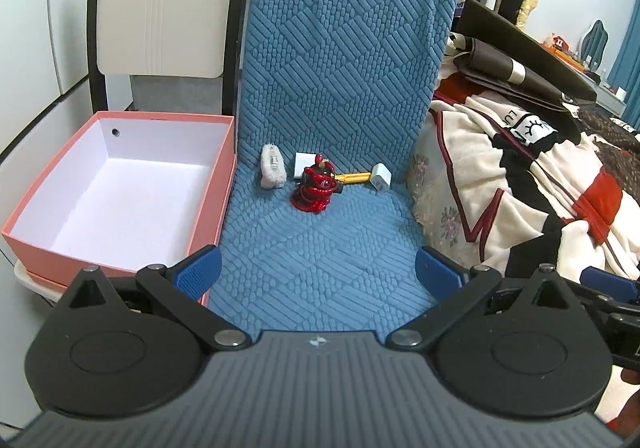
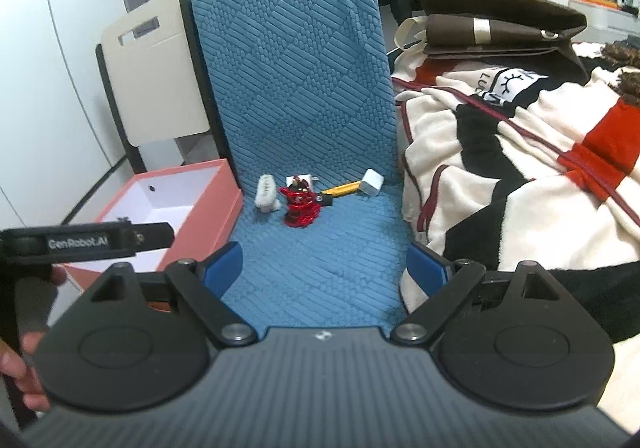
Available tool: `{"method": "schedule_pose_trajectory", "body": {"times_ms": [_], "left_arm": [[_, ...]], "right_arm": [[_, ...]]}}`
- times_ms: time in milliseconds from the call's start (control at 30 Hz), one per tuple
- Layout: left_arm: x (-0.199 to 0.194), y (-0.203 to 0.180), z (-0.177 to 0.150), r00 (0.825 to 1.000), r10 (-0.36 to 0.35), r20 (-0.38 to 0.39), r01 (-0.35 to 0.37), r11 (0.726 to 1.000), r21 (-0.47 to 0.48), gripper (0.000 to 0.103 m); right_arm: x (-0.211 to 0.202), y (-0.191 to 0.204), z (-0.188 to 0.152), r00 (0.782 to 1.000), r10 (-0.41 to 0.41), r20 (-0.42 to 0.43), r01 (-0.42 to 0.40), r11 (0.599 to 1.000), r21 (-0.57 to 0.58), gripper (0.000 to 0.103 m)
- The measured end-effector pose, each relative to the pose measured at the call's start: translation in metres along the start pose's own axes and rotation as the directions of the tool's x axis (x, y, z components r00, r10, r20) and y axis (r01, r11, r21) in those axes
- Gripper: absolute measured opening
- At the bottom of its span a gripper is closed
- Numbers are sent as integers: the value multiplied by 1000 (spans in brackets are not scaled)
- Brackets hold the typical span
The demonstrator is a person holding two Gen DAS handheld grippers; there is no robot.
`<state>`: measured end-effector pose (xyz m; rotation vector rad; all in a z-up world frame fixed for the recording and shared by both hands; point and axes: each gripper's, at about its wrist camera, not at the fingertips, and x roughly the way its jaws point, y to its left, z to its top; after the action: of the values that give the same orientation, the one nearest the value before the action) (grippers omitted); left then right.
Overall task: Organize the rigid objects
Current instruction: 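Move both tools toward the objects on the blue chair seat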
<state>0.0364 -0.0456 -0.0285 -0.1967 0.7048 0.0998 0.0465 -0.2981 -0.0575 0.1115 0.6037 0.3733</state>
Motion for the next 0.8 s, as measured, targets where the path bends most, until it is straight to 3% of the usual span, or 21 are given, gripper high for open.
{"method": "schedule_pose_trajectory", "body": {"times_ms": [800], "left_arm": [[8, 14, -3, 1000, -8, -7, 7, 999, -50, 103]], "right_arm": [[11, 10, -3, 998, 6, -57, -9, 998, -56, 90]]}}
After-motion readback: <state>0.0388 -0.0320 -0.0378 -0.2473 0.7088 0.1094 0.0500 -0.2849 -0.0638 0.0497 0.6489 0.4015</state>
